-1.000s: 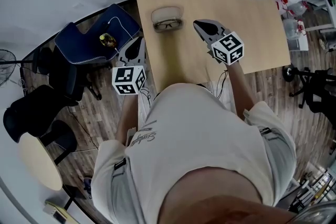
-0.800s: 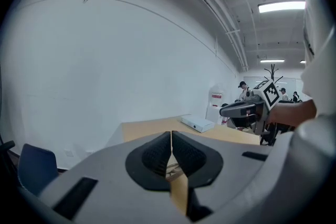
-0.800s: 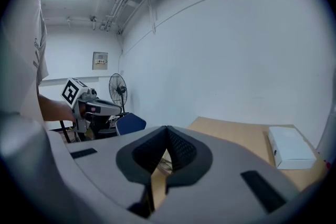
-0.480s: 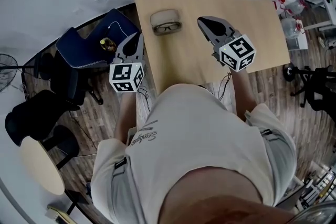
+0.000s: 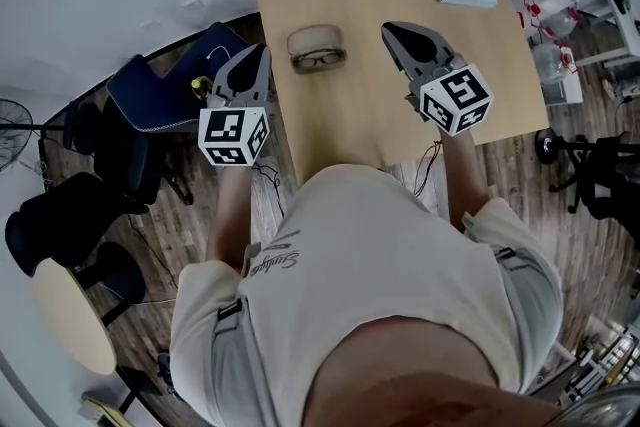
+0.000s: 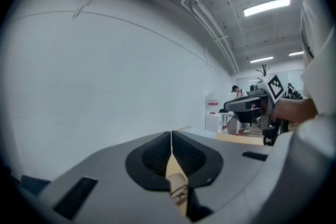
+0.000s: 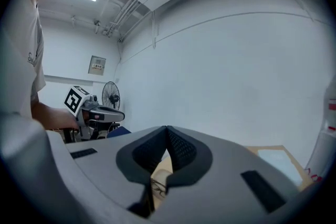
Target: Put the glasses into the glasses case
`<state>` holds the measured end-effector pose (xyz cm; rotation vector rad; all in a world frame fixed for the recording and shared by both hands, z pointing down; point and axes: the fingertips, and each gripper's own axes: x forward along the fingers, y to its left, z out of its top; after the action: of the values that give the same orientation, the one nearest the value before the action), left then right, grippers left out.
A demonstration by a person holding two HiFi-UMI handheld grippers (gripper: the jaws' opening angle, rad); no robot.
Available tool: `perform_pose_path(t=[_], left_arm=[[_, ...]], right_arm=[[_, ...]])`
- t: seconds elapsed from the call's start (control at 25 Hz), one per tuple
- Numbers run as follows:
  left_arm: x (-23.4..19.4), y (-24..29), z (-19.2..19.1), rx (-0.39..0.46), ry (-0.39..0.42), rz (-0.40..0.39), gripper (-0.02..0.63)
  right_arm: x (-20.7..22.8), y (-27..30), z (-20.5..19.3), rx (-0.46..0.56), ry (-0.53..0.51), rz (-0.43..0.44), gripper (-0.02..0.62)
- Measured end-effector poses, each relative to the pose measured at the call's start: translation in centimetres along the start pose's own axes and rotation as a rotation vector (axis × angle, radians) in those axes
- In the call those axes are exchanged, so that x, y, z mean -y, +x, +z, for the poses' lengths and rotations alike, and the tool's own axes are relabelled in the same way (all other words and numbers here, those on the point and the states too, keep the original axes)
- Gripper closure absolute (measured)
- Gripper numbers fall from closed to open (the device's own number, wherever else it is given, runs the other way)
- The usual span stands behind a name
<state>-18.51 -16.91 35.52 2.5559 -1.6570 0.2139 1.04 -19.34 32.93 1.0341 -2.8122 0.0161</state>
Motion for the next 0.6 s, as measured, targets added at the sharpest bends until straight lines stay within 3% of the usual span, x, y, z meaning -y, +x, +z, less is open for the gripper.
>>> perform_pose_path(t=[0.44, 0.6], left_arm=[[-2.0, -0.1, 4.6, 0.069, 0.128, 0.083, 0.589], [-2.1, -0.1, 4.8, 0.072, 0.130, 0.102, 0.589]], right_arm=[[0.8, 0.3, 3.2, 0.095, -0.024, -0.058, 0.600], [0.9, 0.2, 3.2, 0.106, -0.013, -0.058, 0.600]])
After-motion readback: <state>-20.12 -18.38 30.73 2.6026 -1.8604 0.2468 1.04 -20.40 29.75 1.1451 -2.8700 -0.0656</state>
